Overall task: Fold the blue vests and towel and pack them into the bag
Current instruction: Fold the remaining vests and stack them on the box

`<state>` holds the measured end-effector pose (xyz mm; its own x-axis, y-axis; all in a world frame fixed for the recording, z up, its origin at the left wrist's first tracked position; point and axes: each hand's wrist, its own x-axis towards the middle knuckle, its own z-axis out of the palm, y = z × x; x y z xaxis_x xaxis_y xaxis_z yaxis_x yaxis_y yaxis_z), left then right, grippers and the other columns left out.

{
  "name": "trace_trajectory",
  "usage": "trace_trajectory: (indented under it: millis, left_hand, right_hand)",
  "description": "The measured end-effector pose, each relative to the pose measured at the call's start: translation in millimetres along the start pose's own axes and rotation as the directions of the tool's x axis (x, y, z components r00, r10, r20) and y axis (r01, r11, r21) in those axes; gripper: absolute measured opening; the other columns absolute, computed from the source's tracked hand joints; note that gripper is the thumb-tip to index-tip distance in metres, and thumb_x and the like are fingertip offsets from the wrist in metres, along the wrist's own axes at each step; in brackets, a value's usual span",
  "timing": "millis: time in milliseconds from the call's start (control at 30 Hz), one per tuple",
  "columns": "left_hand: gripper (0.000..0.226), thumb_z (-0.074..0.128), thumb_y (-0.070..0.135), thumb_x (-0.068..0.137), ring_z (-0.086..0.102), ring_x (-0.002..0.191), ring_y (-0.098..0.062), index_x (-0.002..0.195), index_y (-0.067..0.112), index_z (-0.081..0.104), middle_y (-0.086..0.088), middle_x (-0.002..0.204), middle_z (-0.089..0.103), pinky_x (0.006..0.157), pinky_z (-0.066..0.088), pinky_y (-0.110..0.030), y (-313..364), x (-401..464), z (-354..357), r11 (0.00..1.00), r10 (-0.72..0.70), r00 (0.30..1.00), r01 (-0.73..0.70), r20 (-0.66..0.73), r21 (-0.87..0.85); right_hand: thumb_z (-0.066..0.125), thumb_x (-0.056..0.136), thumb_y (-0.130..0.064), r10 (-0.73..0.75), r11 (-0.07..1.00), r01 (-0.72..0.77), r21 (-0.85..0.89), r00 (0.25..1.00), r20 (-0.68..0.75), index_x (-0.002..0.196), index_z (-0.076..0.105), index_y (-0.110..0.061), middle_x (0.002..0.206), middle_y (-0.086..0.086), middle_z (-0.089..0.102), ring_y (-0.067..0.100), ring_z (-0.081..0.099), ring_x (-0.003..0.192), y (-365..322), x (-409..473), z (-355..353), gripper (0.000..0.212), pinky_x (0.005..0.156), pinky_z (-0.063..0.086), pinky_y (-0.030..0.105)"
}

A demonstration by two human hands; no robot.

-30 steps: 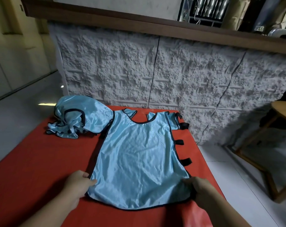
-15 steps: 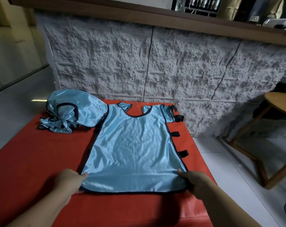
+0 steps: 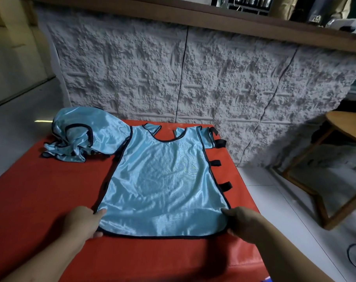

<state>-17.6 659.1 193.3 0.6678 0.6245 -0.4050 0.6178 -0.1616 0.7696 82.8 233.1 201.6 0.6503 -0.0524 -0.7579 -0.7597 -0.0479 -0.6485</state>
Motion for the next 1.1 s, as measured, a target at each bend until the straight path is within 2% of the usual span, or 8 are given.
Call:
trace_trajectory:
  millis: [167,233,500,600,800,900,1000,1100]
  left_hand:
    - [0.014,0.076,0.009,0.087,0.068,0.068,-0.035,0.085,0.002,0.064,-0.019,0.086,0.066,0.061,0.063,-0.051,6,-10,-1,0.998,0.054,0.998,-0.054,0.012,0.029]
    - [0.018,0.077,0.004,0.083,0.067,0.072,-0.034,0.087,0.004,0.06,-0.019,0.087,0.066,0.057,0.062,-0.048,6,-14,-1,0.996,0.071,0.997,-0.07,-0.001,0.062]
    - [0.023,0.084,0.008,0.076,0.071,0.064,-0.036,0.071,-0.008,0.068,-0.021,0.072,0.07,0.055,0.062,-0.049,0,-2,-7,0.99,0.034,0.999,-0.035,0.005,0.136]
    - [0.029,0.085,0.005,0.076,0.071,0.067,-0.039,0.077,-0.016,0.066,-0.027,0.077,0.07,0.057,0.062,-0.049,-4,4,-6,0.997,-0.024,1.0,0.023,0.013,0.067]
    - [0.025,0.084,0.005,0.079,0.072,0.077,-0.038,0.086,-0.012,0.067,-0.025,0.092,0.071,0.058,0.06,-0.037,-6,6,-4,0.988,-0.105,0.989,0.115,0.101,-0.1]
    - [0.034,0.086,0.015,0.079,0.071,0.065,-0.032,0.088,-0.01,0.065,-0.022,0.094,0.069,0.056,0.059,-0.035,-7,5,-4,0.984,-0.106,0.988,0.12,0.109,-0.13]
    - [0.047,0.083,0.037,0.082,0.063,0.048,-0.027,0.085,-0.007,0.066,-0.019,0.068,0.071,0.063,0.059,-0.042,-5,2,-4,0.992,-0.083,0.994,0.088,0.066,-0.086]
    - [0.055,0.074,0.046,0.087,0.061,0.046,-0.026,0.084,-0.008,0.066,-0.02,0.058,0.069,0.056,0.053,-0.037,-4,0,-4,0.998,-0.017,0.999,0.019,0.03,-0.06]
  right_hand:
    - [0.08,0.083,-0.009,-0.043,0.996,0.039,-0.079,0.998,-0.051,0.105,0.07,0.002,0.071,0.011,0.069,0.022,0.063,0.059,5,6,0,0.026,0.044,0.051,0.026]
    - [0.082,0.082,-0.012,-0.063,0.994,0.055,-0.096,0.995,-0.077,0.102,0.07,0.0,0.072,0.011,0.069,0.023,0.062,0.059,5,6,4,0.026,0.043,0.05,0.025]
    - [0.086,0.08,-0.019,-0.097,0.988,0.078,-0.131,0.985,-0.144,0.09,0.067,-0.001,0.065,0.012,0.065,0.025,0.06,0.055,3,-1,8,0.028,0.046,0.05,0.028]
    - [0.087,0.079,-0.021,-0.104,0.986,0.081,-0.144,0.981,-0.164,0.09,0.066,-0.001,0.064,0.012,0.064,0.023,0.058,0.049,3,-4,9,0.031,0.045,0.049,0.027]
    - [0.088,0.078,-0.03,-0.101,0.986,0.072,-0.151,0.976,-0.194,0.085,0.064,-0.002,0.05,0.009,0.057,0.02,0.051,0.039,3,-4,13,0.038,0.04,0.044,0.024]
    - [0.085,0.08,-0.037,-0.102,0.984,0.068,-0.162,0.972,-0.212,0.09,0.063,0.001,0.057,0.011,0.058,0.021,0.053,0.042,3,-4,14,0.045,0.042,0.045,0.025]
    - [0.077,0.086,-0.045,-0.143,0.982,0.105,-0.159,0.959,-0.246,0.095,0.064,0.002,0.07,0.015,0.06,0.025,0.056,0.051,2,-5,14,0.049,0.044,0.048,0.027]
    - [0.071,0.093,-0.038,-0.133,0.99,0.121,-0.066,0.965,-0.224,0.101,0.064,-0.001,0.079,0.017,0.064,0.028,0.062,0.058,-2,-8,13,0.039,0.043,0.051,0.029]
